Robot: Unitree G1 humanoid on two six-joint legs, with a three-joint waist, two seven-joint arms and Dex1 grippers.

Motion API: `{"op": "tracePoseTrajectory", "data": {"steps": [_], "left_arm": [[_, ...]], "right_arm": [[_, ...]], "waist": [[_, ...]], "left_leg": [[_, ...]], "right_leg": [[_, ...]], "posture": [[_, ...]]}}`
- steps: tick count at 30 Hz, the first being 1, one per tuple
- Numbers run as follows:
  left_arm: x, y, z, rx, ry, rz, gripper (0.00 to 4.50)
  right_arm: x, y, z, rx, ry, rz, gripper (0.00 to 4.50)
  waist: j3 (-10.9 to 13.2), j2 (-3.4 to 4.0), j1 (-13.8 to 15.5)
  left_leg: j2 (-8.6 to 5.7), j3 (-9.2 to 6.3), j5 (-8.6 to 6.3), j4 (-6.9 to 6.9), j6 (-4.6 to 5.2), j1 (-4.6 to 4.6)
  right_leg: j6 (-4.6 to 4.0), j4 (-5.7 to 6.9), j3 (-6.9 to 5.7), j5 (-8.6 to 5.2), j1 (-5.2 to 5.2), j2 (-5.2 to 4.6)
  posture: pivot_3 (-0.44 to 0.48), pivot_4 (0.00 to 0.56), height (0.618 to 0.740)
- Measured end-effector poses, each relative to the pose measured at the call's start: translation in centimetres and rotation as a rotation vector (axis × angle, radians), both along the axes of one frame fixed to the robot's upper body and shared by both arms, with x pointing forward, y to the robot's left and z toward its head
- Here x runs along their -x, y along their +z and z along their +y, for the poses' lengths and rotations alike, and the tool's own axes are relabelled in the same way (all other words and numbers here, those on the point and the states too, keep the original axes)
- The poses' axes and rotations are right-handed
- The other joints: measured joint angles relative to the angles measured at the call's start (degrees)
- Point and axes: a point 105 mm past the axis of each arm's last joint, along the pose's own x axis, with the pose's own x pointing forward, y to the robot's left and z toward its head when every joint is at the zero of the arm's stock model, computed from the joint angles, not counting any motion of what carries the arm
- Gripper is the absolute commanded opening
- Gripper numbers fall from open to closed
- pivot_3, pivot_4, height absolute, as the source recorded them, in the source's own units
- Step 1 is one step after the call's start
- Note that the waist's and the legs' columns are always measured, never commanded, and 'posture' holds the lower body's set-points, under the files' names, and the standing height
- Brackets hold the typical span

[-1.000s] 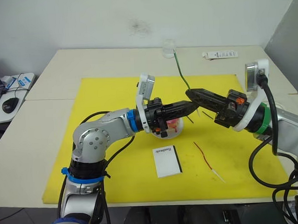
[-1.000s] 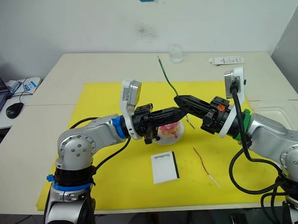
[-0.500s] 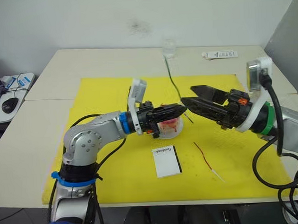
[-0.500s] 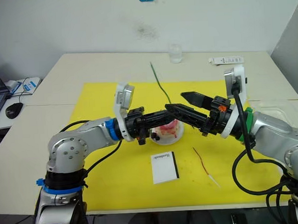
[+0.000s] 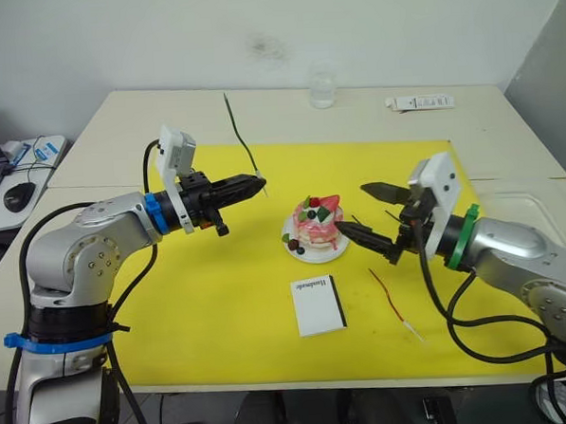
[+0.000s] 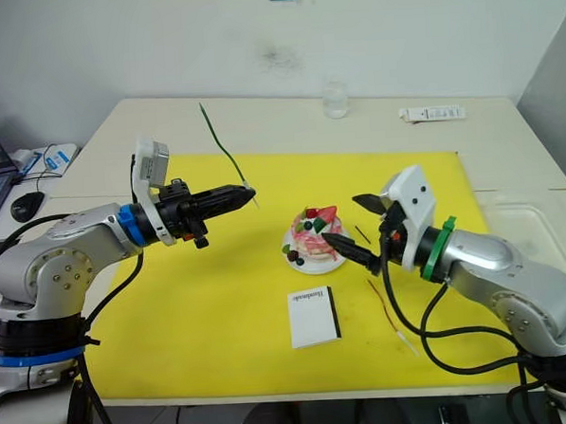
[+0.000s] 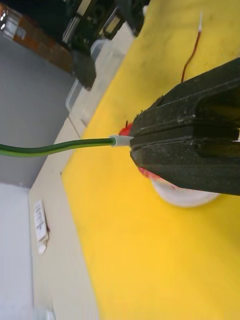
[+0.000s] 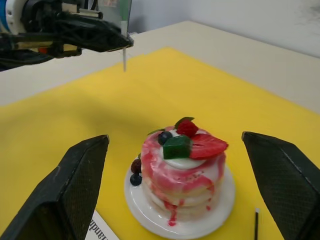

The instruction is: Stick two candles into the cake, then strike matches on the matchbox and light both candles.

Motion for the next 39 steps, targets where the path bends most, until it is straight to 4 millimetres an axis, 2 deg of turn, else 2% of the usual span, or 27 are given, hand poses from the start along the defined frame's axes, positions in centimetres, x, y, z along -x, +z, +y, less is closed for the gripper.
{"op": "tracePoseTrajectory", "data": {"steps": [6, 14, 19, 24, 39], "left_arm": [[-1.0, -2.1, -1.1, -0.001, -0.047, 0.043, 0.00], [-1.1, -1.9, -3.6, 0.022, -0.122, 0.017, 0.00], [-2.0, -1.9, -3.6, 0.008, -0.106, -0.013, 0.00], [-3.0, -2.8, -2.8, -0.003, -0.061, -0.007, 0.00], [-3.1, -4.0, -3.8, -0.016, -0.095, -0.001, 0.00]], "right_arm": [[0.4, 0.0, 1.6, -0.005, 0.059, -0.021, 4.47], [1.1, -0.2, 2.2, 0.048, 0.093, -0.027, 4.47], [0.9, 0.3, 2.5, 0.048, 0.085, -0.043, 4.47], [0.7, 0.4, 2.7, 0.029, 0.072, -0.035, 4.47], [0.1, 0.6, 2.1, 0.025, 0.017, -0.040, 4.47]], "waist": [[0.0, -0.03, 0.0], [0.0, -0.04, 0.0], [0.0, -0.04, -0.1], [0.0, -0.03, 0.0], [0.0, -0.04, 0.0]], "left_leg": [[0.00, 0.01, 0.00, 0.01, 0.00, -0.12], [0.00, 0.00, 0.00, 0.06, 0.01, -0.11], [0.02, -0.01, 0.00, 0.07, 0.02, -0.07], [0.01, 0.01, 0.00, 0.07, 0.02, -0.12], [0.00, 0.02, 0.00, 0.09, 0.02, -0.13]], "right_leg": [[0.00, -0.01, -0.02, 0.00, -0.10, -0.04], [-0.01, 0.14, -0.02, 0.00, -0.14, -0.04], [-0.02, 0.23, 0.00, 0.01, -0.17, 0.00], [-0.02, 0.17, 0.01, 0.01, -0.19, -0.01], [-0.03, 0.24, 0.03, 0.01, -0.25, -0.01]], "posture": [[0.000, 0.150, 0.740], [0.000, 0.150, 0.740], [0.000, 0.150, 0.740], [0.000, 0.150, 0.740], [0.000, 0.150, 0.740]]}}
